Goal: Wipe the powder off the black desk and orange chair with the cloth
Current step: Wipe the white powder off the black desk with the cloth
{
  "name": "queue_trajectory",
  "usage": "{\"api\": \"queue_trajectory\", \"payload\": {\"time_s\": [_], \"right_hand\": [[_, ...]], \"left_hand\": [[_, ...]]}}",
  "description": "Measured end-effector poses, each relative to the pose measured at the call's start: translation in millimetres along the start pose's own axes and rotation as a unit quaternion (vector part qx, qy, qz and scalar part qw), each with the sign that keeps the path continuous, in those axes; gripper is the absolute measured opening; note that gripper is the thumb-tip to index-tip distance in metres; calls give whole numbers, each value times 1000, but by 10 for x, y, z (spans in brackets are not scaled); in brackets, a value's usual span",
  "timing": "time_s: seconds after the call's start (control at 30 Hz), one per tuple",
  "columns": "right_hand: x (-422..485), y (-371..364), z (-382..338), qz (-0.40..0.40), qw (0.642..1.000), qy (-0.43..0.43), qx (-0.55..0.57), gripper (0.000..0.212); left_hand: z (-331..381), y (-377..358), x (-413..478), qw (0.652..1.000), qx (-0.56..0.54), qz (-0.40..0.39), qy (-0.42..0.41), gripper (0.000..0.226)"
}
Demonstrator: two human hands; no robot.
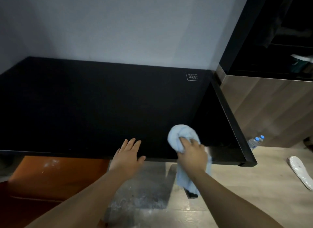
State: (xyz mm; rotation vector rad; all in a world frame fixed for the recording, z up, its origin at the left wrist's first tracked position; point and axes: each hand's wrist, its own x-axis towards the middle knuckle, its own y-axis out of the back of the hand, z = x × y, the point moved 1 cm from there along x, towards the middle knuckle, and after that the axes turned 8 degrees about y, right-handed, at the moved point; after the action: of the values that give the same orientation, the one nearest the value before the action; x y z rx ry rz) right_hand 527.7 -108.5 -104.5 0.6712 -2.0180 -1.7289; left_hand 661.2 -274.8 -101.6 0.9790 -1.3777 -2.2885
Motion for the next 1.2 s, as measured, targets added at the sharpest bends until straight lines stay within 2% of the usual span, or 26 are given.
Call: {"api": "queue_trajectory", "payload": {"time_s": [0.07, 0.13, 0.2, 0.27, 0.33, 0.4, 0.5, 0.7, 0.87, 0.97, 1.1, 1.2], "right_hand": [[-9, -40, -321, 7, 992, 28, 127, 41], [32, -16, -460, 58, 974, 8, 221, 38], [171, 26, -361, 93, 983, -46, 150, 45], [320, 44, -213, 35, 985, -149, 81, 52], [406, -35, -299, -33, 978, -192, 74, 59], [451, -192, -634, -44, 984, -166, 45, 62], [584, -349, -1199, -12, 992, -127, 18, 60], [1131, -474, -1986, 5, 990, -125, 61, 50], [1412, -633, -2907, -3, 997, -23, 67, 46], [1451, -687, -3381, -20, 994, 95, 47, 44], [1180, -795, -3847, -50, 942, 326, 58, 31], [990, -804, -3724, -89, 908, 399, 95, 32]], "left_hand": [[-74, 53, 21, 1000, -7, 11, 7, 65], [-193, 120, 56, 999, -13, 32, 7, 65], [-370, 207, 99, 999, -13, 44, 3, 65], [-591, 302, 138, 999, -9, 44, 7, 65], [-838, 381, 179, 999, -12, 42, 21, 65], [-1087, 457, 211, 998, -18, 44, 28, 65], [-1514, 591, 266, 998, -28, 56, 28, 64], [-2446, 902, 438, 987, -21, 120, 103, 57], [-3059, 1043, 512, 978, -52, 123, 161, 53], [-3185, 1045, 487, 975, -80, 134, 158, 51], [-3238, 1031, 383, 962, -117, 178, 169, 49], [-3204, 1012, 318, 957, -134, 190, 176, 50]]}}
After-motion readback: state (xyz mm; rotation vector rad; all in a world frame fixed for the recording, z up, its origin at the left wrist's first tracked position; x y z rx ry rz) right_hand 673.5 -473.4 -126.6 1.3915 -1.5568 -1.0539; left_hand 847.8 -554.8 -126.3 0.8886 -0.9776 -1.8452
